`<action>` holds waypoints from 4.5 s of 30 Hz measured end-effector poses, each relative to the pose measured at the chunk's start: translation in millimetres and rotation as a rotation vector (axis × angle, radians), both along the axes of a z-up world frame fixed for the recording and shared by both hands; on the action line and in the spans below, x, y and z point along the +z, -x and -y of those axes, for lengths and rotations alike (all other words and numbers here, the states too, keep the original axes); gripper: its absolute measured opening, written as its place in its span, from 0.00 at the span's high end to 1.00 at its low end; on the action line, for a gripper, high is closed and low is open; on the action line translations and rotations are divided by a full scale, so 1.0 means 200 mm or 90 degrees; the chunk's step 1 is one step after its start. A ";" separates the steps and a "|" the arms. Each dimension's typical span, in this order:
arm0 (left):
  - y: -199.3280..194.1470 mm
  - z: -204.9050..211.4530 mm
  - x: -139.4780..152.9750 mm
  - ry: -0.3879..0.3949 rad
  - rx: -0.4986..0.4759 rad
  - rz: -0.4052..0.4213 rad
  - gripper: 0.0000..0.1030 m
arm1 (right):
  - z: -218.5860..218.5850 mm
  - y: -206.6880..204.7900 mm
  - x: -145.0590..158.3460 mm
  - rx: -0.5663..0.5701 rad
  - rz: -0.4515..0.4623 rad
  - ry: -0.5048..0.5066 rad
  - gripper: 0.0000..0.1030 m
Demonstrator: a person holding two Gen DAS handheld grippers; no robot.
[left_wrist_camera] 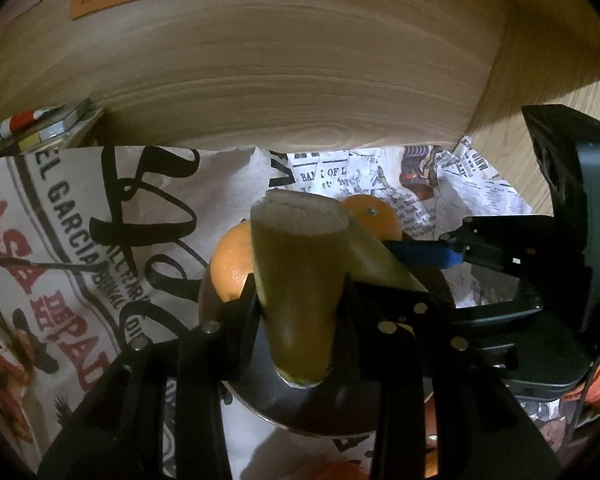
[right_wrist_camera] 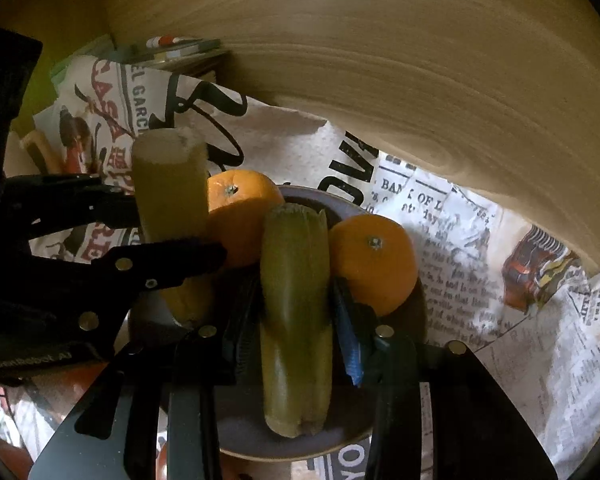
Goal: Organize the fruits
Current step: 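Lift the left tool's sugarcane toward the plate while the right tool carries its piece alongside, then lower both sugarcane pieces onto the plate and open both tools, then close the left tool on a red tomato while the right tool grasps another tomato, then set the left tool's tomato on the plate while the right tool places its tomato beside it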
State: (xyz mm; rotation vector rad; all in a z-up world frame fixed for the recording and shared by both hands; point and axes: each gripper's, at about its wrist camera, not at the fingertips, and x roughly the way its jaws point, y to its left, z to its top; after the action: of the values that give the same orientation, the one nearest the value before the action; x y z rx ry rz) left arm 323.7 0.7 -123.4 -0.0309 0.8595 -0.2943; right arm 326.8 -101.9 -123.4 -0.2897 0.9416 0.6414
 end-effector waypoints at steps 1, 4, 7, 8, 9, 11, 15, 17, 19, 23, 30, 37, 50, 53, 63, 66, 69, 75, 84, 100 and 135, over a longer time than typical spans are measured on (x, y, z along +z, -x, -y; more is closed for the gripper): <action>0.00 0.00 0.00 -0.003 0.000 0.001 0.64 | 0.00 0.00 0.00 -0.001 -0.002 -0.002 0.67; 0.00 0.02 -0.01 -0.017 -0.007 0.006 0.64 | 0.01 0.01 -0.02 0.001 -0.008 0.003 0.67; 0.01 0.05 -0.02 -0.027 -0.021 0.007 0.64 | 0.03 0.03 -0.02 0.003 -0.017 0.003 0.67; 0.01 0.05 -0.02 -0.028 -0.027 0.004 0.64 | 0.04 0.04 -0.02 0.003 -0.019 0.001 0.67; 0.01 0.06 -0.03 -0.031 -0.030 0.003 0.64 | 0.05 0.05 -0.02 0.002 -0.022 0.000 0.67; 0.02 0.07 -0.04 -0.038 -0.036 -0.002 0.64 | 0.06 0.06 -0.03 0.003 -0.024 0.003 0.67; 0.06 0.08 -0.06 -0.044 -0.041 -0.004 0.64 | 0.07 0.10 -0.04 0.002 -0.018 0.011 0.67; 0.06 0.09 -0.06 -0.050 -0.043 -0.005 0.65 | 0.08 0.10 -0.04 0.000 -0.021 0.008 0.68; 0.07 0.09 -0.07 -0.056 -0.046 -0.008 0.65 | 0.10 0.11 -0.04 -0.004 -0.028 0.002 0.68; 0.10 0.08 -0.03 -0.065 -0.037 0.005 0.65 | 0.12 0.12 -0.01 -0.012 -0.028 -0.007 0.68; 0.23 0.00 0.12 -0.030 -0.002 0.037 0.61 | 0.16 0.19 0.16 -0.029 0.007 -0.049 0.66; 0.42 -0.07 0.20 -0.017 0.038 0.068 0.45 | 0.18 0.36 0.30 -0.033 0.057 -0.087 0.52; 0.64 -0.07 -0.01 -0.015 0.036 -0.002 0.35 | 0.22 0.57 0.16 -0.060 0.011 -0.089 0.47; 0.68 -0.06 -0.05 -0.015 0.030 -0.008 0.35 | 0.22 0.57 0.11 -0.062 -0.015 -0.094 0.47; 0.64 -0.01 -0.17 -0.009 0.014 -0.045 0.37 | 0.16 0.53 0.00 -0.058 -0.053 -0.060 0.47; 0.62 0.00 -0.19 0.006 0.008 -0.058 0.48 | 0.15 0.52 -0.02 -0.060 -0.055 -0.055 0.47; 0.60 0.01 -0.20 0.009 0.009 -0.058 0.52 | 0.15 0.51 -0.03 -0.061 -0.062 -0.058 0.47; 0.59 0.00 -0.20 0.020 0.009 -0.057 0.53 | 0.15 0.47 -0.05 -0.071 -0.079 -0.062 0.47; 0.61 -0.03 -0.15 0.033 0.013 -0.044 0.54 | 0.13 0.47 -0.05 -0.058 -0.082 -0.054 0.59; 0.47 0.02 0.04 0.040 0.014 0.004 0.54 | 0.19 0.45 0.13 -0.073 -0.024 -0.096 0.59; 0.42 0.02 0.03 0.021 0.015 0.005 0.53 | 0.23 0.41 0.15 -0.076 -0.011 -0.098 0.48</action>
State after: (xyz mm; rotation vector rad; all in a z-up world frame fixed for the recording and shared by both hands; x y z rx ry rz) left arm 239.8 -2.4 -118.1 -0.0703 0.8453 -0.2861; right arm 244.7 -148.2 -94.2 -0.0911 0.9132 0.6029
